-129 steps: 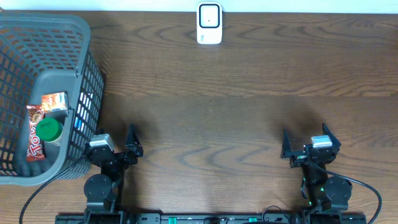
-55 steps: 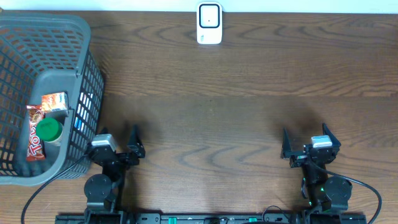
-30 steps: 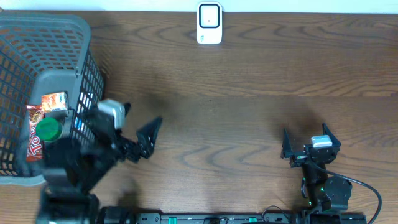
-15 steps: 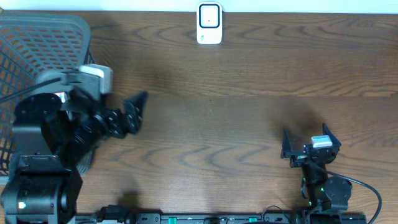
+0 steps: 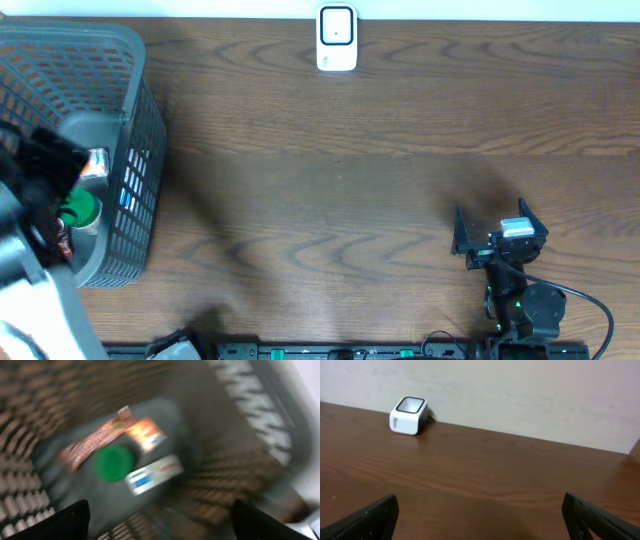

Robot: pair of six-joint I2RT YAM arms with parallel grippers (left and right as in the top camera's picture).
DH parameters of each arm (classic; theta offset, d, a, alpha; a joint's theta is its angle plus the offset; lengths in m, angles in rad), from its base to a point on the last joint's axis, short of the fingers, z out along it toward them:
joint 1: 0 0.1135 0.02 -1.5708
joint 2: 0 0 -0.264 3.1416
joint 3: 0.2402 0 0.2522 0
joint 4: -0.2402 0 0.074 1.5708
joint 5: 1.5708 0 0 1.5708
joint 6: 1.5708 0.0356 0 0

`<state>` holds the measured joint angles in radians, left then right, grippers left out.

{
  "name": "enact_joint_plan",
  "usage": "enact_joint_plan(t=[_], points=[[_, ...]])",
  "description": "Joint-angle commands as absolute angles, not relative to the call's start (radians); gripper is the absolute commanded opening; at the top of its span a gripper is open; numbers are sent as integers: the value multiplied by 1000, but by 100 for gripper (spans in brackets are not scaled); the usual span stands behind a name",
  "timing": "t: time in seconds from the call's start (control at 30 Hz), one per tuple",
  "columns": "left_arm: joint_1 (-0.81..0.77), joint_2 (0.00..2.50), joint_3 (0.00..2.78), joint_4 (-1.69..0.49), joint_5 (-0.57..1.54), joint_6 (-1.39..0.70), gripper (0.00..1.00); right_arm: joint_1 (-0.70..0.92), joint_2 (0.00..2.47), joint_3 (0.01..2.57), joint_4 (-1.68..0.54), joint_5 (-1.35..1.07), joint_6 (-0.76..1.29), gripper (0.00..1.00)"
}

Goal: Scan the item barcode
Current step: 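Reach the left gripper into the basket and grasp the green-capped bottle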

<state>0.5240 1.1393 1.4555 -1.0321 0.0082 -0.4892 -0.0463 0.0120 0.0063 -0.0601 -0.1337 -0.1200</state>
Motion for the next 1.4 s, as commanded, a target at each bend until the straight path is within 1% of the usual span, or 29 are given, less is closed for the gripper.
enact_joint_plan(t=[0.0,0.2,0.63,1.0,1.37], points=[[634,1247,1459,-1060,-19,-619,87,-38,7,5,-64,-128,-109,99],[706,1398,1457,-1060,-20,-657,87,-38,7,5,-64,-128,-109,99],[707,1694,1442,-1030,-16,-678,88,-38,7,5,-64,-129,-109,99],[705,1748,1439,-1030,-12,-667,88,-38,7,5,-64,-129,-109,99],[646,1767,1391,-970,-12,-667,88,-38,7,5,-64,-128,-109,99]])
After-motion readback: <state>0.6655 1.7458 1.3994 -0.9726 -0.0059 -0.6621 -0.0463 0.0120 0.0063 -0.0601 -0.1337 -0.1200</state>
